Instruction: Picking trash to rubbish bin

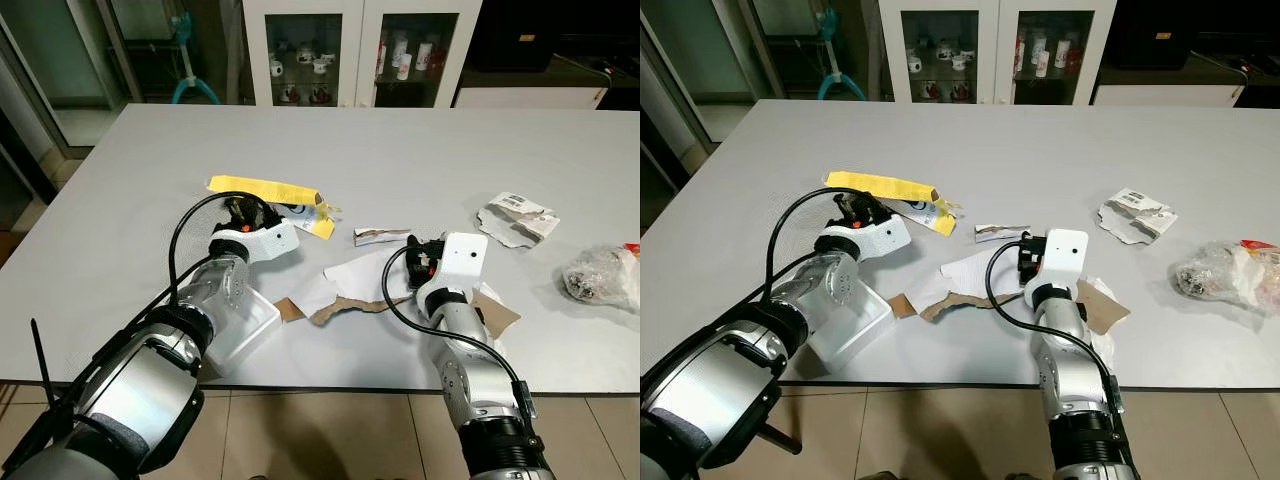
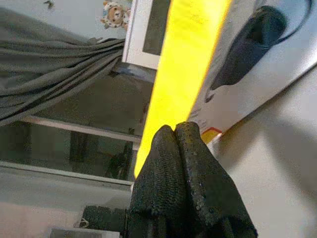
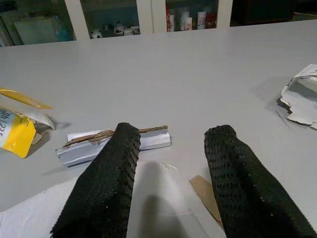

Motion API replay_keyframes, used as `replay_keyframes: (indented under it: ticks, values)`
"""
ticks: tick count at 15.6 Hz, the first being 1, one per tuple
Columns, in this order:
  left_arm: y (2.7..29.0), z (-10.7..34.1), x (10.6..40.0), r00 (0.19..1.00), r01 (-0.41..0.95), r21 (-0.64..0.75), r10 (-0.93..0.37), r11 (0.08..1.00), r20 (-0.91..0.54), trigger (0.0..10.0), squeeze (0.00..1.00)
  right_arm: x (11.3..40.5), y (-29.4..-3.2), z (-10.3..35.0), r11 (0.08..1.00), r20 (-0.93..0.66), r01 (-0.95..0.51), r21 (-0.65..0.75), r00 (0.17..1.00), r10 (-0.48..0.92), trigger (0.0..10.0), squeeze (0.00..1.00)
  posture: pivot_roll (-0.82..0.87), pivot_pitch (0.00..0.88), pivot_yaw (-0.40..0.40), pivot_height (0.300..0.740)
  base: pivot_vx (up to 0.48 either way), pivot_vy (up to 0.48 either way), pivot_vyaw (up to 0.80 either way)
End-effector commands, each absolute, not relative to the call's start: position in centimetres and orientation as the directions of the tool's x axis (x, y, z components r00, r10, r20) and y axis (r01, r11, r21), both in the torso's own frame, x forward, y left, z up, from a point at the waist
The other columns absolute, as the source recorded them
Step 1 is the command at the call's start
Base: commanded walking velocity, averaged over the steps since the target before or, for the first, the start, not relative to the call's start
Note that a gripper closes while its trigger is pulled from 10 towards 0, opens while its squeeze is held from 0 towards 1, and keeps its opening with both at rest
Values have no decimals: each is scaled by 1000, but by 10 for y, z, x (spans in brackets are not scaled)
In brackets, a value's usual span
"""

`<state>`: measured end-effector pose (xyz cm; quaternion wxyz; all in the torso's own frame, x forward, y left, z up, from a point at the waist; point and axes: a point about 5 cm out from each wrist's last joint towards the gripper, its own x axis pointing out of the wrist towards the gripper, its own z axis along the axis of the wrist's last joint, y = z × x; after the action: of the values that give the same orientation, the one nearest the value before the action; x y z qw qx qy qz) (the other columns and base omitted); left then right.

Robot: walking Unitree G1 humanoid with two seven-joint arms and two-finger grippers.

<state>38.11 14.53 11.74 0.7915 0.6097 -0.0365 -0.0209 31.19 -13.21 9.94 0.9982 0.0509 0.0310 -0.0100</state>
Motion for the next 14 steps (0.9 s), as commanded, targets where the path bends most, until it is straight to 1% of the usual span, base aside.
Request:
replay_keyframes:
  ticks: [1, 3, 7, 8, 9, 11, 12, 13, 14]
  values:
    - [147, 133, 387, 992, -90, 953, -61, 289, 112, 0, 0, 311, -131, 98, 994, -69, 17, 107, 998, -9, 10000, 0, -42, 0, 25, 740, 0, 0, 0]
    - [147, 139, 389, 988, -123, 945, -55, 303, 146, 0, 0, 312, -131, 98, 994, -67, 15, 106, 998, -7, 10000, 0, -39, 0, 23, 740, 0, 0, 0]
    - [145, 136, 388, 990, -102, 945, -63, 310, 127, 0, 0, 312, -130, 98, 994, -69, 15, 108, 998, -8, 10000, 0, -42, 0, 25, 740, 0, 0, 0]
    - [145, 134, 388, 993, -83, 944, -55, 318, 106, 1333, 0, 311, -131, 98, 994, -70, 18, 108, 998, -10, 10000, 0, -45, 0, 25, 740, 0, 0, 0]
    - [145, 134, 388, 994, -74, 937, -53, 341, 97, 10000, 0, 311, -131, 98, 994, -70, 20, 108, 997, -12, 10000, 0, -45, 0, 24, 740, 0, 0, 0]
    - [141, 141, 390, 992, -72, 894, -65, 442, 111, 10000, 0, 311, -133, 98, 994, -70, 26, 107, 997, -18, 10000, 0, -44, 0, 24, 740, 0, 0, 0]
    - [138, 150, 393, 994, -48, 799, -53, 599, 99, 10000, 1000, 311, -134, 98, 994, -71, 28, 106, 997, -20, 10000, 0, -41, 0, 22, 740, 0, 0, 0]
    - [135, 158, 396, 993, -21, 718, -66, 696, 94, 10000, 1000, 311, -133, 98, 994, -72, 28, 106, 997, -21, 10000, 0, -40, 0, 22, 740, 0, 0, 0]
    - [133, 161, 397, 992, -7, 691, -80, 723, 93, 10000, 1000, 311, -133, 98, 994, -72, 28, 107, 997, -20, 10000, 0, -38, 0, 22, 740, 0, 0, 0]
